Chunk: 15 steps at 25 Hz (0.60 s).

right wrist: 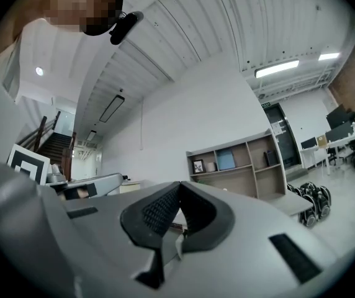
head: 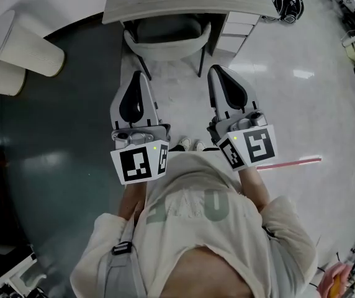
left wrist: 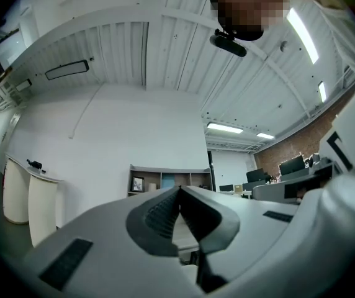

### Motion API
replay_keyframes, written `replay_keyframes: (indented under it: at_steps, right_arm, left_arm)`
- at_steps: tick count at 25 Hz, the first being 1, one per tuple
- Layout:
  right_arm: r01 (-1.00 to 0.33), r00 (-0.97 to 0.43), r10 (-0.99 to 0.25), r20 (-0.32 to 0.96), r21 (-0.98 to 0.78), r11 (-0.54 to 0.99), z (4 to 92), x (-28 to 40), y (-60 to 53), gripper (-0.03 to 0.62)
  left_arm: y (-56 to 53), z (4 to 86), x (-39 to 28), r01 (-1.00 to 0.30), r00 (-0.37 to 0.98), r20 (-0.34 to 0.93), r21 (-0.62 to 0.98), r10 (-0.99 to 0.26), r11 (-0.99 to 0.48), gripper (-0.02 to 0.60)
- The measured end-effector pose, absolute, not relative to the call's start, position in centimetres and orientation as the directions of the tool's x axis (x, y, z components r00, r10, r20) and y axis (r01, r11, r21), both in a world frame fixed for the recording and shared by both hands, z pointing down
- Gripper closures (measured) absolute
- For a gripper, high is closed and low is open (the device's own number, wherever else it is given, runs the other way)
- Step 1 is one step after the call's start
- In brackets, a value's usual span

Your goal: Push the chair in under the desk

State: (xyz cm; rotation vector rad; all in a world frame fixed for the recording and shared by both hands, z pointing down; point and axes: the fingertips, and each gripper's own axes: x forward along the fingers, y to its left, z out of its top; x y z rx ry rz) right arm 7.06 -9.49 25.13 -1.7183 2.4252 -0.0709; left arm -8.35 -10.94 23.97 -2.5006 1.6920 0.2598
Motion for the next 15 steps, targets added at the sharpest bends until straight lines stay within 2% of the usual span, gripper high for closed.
replay_keyframes:
  at_steps: [15]
  right_arm:
    - [-0.941,-0.322,-0.943,-0.087,-0.081,0.329,25.0,9.1,-10.6,0.579]
  left_arm:
    - [-11.8,23.4,-7.5,-0.942,0.327,-0.202,0.01,-0.923,-0.336,0.568]
